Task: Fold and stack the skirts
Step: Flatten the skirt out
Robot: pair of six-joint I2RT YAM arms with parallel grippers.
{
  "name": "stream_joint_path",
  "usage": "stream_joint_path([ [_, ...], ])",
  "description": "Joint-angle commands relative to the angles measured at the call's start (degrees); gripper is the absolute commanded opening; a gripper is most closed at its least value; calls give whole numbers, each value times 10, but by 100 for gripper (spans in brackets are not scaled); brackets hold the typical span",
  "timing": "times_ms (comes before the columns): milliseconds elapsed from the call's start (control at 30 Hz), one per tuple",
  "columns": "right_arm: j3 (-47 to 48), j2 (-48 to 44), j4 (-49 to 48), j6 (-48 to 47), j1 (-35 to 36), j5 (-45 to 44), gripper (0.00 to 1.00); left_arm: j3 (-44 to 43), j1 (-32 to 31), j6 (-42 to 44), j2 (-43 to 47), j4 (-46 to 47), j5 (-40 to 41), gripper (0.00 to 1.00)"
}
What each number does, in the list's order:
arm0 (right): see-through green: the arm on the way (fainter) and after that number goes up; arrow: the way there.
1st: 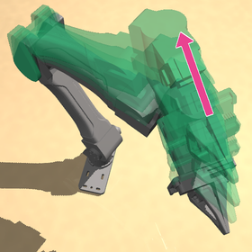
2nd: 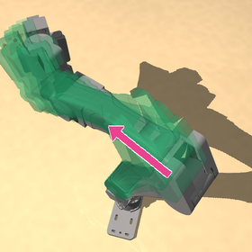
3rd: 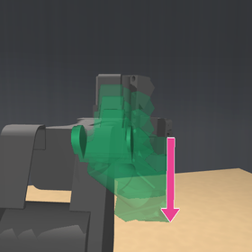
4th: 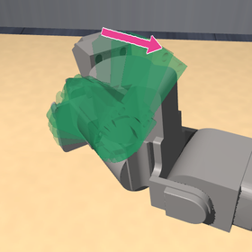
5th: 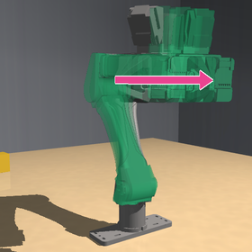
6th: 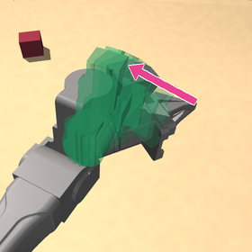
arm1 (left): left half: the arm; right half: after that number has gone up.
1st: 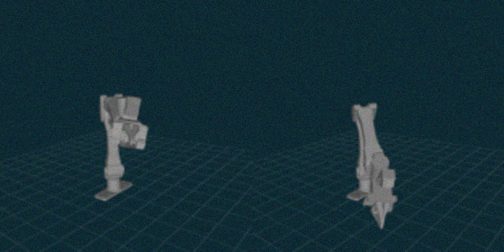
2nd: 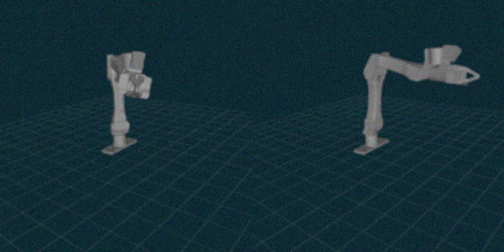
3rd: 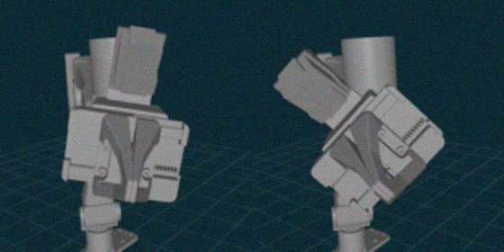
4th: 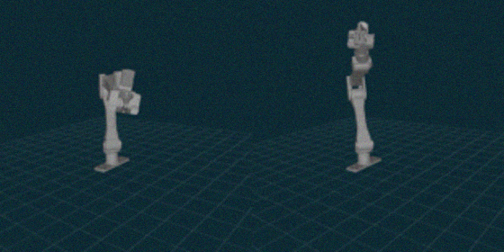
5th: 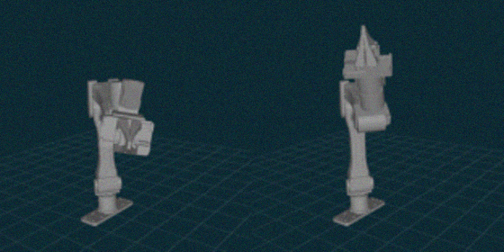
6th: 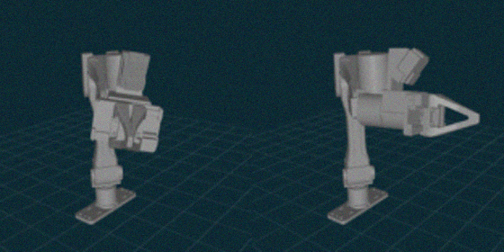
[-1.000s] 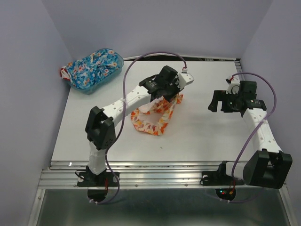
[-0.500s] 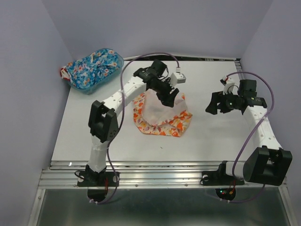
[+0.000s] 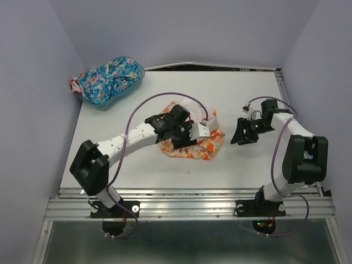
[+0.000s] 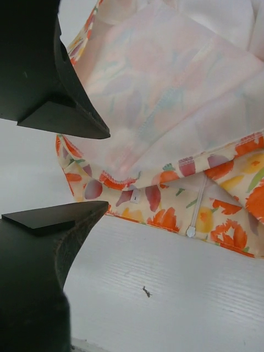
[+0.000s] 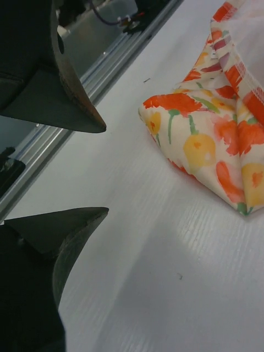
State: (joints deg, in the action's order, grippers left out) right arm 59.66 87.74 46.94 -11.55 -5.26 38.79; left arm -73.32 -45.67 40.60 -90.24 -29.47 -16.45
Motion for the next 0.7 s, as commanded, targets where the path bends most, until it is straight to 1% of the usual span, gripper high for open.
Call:
stream_joint_path([
  [0,33,58,24,71,2,54,62,58,-43,11,16,146,112,60],
  [33,31,77,15,93,7,71,62,69,-62,14,14,178,141,61],
  [133,19,96,-4,114,12,90,64,90,-85,21,3,213,190,61],
  [167,12,105,-18,143,20,94,66,93,-91,24,-6,226,203,61],
  [233,5,112,-39,156,31,81,66,98,-96,26,-19,238,215,61],
  [367,-3,152,-56,174,31,86,66,98,-104,34,-42,242,221,62],
  [467,7,179,-62,181,31,89,65,106,-112,40,-52,245,220,64],
  [600,19,221,-72,189,48,97,63,113,-121,44,-64,249,214,65],
  [667,21,228,-85,199,48,95,63,112,-123,43,-64,251,213,65],
])
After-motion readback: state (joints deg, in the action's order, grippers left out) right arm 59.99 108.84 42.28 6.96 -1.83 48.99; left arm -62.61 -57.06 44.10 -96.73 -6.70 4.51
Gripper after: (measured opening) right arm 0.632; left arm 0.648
